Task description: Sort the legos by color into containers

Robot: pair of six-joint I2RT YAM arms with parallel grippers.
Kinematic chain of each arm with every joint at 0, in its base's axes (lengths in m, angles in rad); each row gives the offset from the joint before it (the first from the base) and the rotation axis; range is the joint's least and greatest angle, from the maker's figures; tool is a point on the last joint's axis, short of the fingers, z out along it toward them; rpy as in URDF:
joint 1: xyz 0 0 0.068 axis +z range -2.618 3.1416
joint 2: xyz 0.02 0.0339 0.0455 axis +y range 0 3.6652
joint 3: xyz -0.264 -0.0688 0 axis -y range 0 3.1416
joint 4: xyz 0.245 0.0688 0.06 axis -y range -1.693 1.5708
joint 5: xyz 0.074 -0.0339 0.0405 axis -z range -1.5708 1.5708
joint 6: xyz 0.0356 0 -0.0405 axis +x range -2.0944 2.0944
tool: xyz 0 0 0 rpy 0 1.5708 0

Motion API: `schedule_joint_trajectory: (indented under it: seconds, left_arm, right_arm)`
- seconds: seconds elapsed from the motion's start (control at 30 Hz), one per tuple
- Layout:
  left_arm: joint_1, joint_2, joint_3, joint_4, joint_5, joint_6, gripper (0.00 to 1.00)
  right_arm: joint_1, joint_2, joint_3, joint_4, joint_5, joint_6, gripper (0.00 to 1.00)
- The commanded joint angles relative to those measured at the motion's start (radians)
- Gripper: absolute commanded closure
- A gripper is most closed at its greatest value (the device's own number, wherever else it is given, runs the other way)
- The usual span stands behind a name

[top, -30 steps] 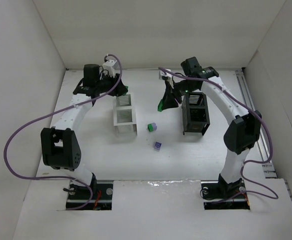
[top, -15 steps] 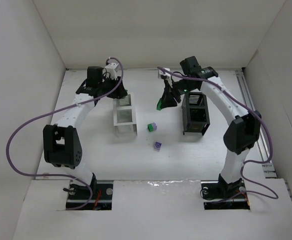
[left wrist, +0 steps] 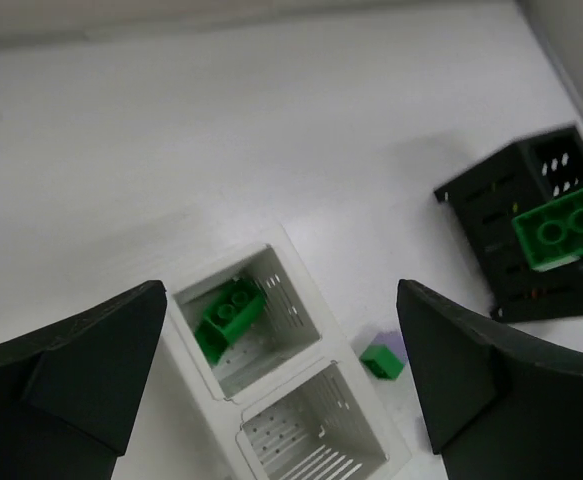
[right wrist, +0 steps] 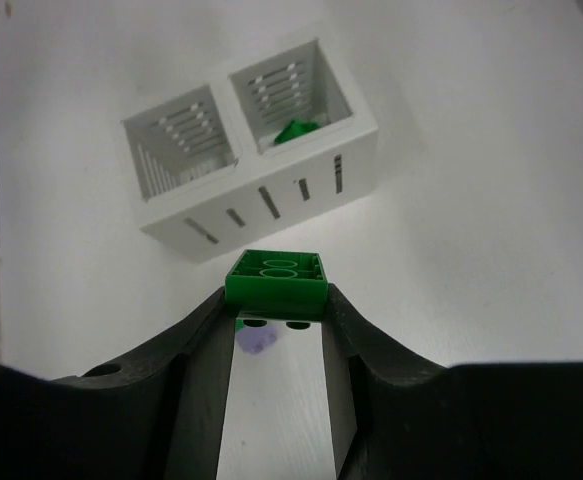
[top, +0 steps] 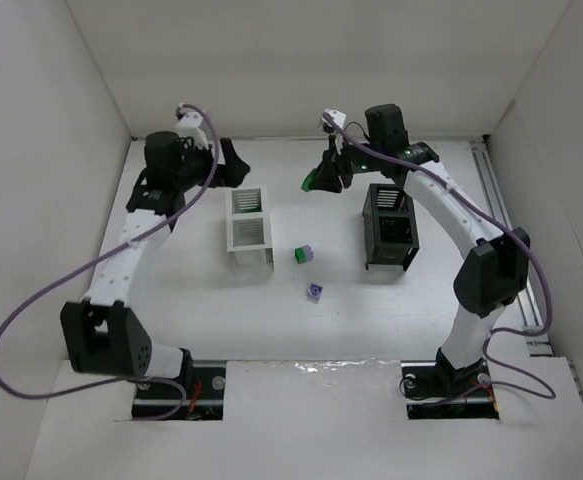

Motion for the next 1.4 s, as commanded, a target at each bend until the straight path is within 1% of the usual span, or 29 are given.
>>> schedule_joint_trajectory:
  seconds: [0.0,0.03,0.1,0.13,0.2,0.23,0.27,0.33,0.37,0.4,0.43,0.53,0.63,0.77,0.83,0.9,0.93,0.97,1.07,1.1,1.17,1.2,1.23,1.27,1.3,1.33,1.37]
  left_arm:
    - [0.029,-0.195,0.013,0.183,-0.146,-0.113,0.01]
    - [0.029,-0.196,0.036,0.156,-0.245,-0.114,0.01]
    - [0.029,-0.196,0.104,0.096,-0.332,-0.129,0.01]
    - [0.07,-0.185,0.104,0.053,-0.305,-0.129,0.01]
    - [0.124,-0.206,0.09,0.053,-0.22,-0.138,0.01]
    - [0.165,-0.216,0.081,0.012,-0.156,-0.138,0.01]
    - [0.181,-0.216,0.081,-0.016,-0.133,-0.138,0.01]
    - [0.192,-0.216,0.069,-0.065,-0.122,-0.117,0.01]
    - [0.215,-0.229,0.057,-0.081,-0.102,-0.1,0.01]
    - [0.215,-0.243,0.044,-0.081,-0.102,-0.083,0.01]
    - [0.232,-0.256,0.034,-0.09,-0.093,-0.063,0.01]
    - [0.252,-0.28,0.023,-0.108,-0.119,-0.054,0.01]
    - [0.252,-0.28,0.023,-0.134,-0.172,-0.054,0.01]
    - [0.263,-0.289,0.014,-0.157,-0.16,-0.032,0.01]
    - [0.263,-0.289,0.004,-0.167,-0.151,-0.032,0.01]
    - [0.263,-0.289,0.004,-0.167,-0.139,-0.032,0.01]
    - [0.263,-0.289,-0.006,-0.167,-0.139,-0.032,0.01]
    - [0.263,-0.289,-0.006,-0.167,-0.139,-0.032,0.01]
    - [0.263,-0.27,-0.006,-0.167,-0.139,-0.032,0.01]
    - [0.263,-0.269,-0.006,-0.167,-0.139,-0.032,0.01]
    - [0.263,-0.269,-0.006,-0.167,-0.13,-0.023,0.01]
    - [0.263,-0.269,-0.006,-0.167,-0.13,-0.023,0.01]
    - [0.263,-0.269,0.003,-0.167,-0.12,-0.023,0.01]
    - [0.263,-0.269,0.003,-0.167,-0.12,-0.023,0.01]
    - [0.263,-0.269,0.003,-0.167,-0.12,-0.023,0.01]
    - [0.263,-0.269,0.012,-0.167,-0.108,-0.005,0.01]
    - [0.263,-0.269,0.012,-0.167,-0.108,0.009,0.01]
  right_arm:
    - [0.029,-0.065,-0.03,0.342,0.049,0.237,1.0]
    - [0.054,-0.054,-0.03,0.391,0.063,0.256,1.0]
    - [0.083,-0.004,0.013,0.391,0.072,0.279,1.0]
    - [0.097,0.017,0.032,0.391,0.072,0.293,1.0]
    - [0.144,0.078,0.093,0.391,0.113,0.293,1.0]
    - [0.16,0.098,0.111,0.391,0.136,0.293,1.0]
    - [0.192,0.118,0.131,0.391,0.182,0.293,1.0]
    - [0.22,0.191,0.217,0.352,0.233,0.293,1.0]
    - [0.232,0.216,0.248,0.313,0.251,0.293,1.0]
    - [0.256,0.239,0.31,0.289,0.306,0.293,1.0]
    - [0.269,0.283,0.337,0.266,0.33,0.284,1.0]
    - [0.304,0.33,0.391,0.192,0.419,0.259,1.0]
    - [0.313,0.343,0.377,0.181,0.477,0.248,1.0]
    - [0.333,0.343,0.337,0.19,0.517,0.239,1.0]
    - [0.333,0.343,0.337,0.19,0.528,0.239,0.79]
    - [0.333,0.343,0.326,0.19,0.528,0.239,0.62]
    - [0.333,0.343,0.326,0.209,0.528,0.239,0.44]
    - [0.342,0.333,0.311,0.218,0.528,0.239,0.38]
    - [0.343,0.324,0.302,0.227,0.528,0.23,0.32]
    - [0.343,0.324,0.312,0.227,0.502,0.23,0.3]
    - [0.343,0.285,0.302,0.227,0.467,0.23,0.3]
    - [0.314,0.259,0.285,0.227,0.412,0.219,0.3]
    - [0.292,0.224,0.204,0.245,0.375,0.219,0.3]
    - [0.265,0.128,0.143,0.264,0.335,0.202,0.31]
    - [0.232,0.074,0.077,0.279,0.296,0.184,0.31]
    - [0.17,-0.028,-0.048,0.279,0.24,0.112,0.31]
    - [0.14,-0.073,-0.091,0.238,0.216,0.045,0.31]
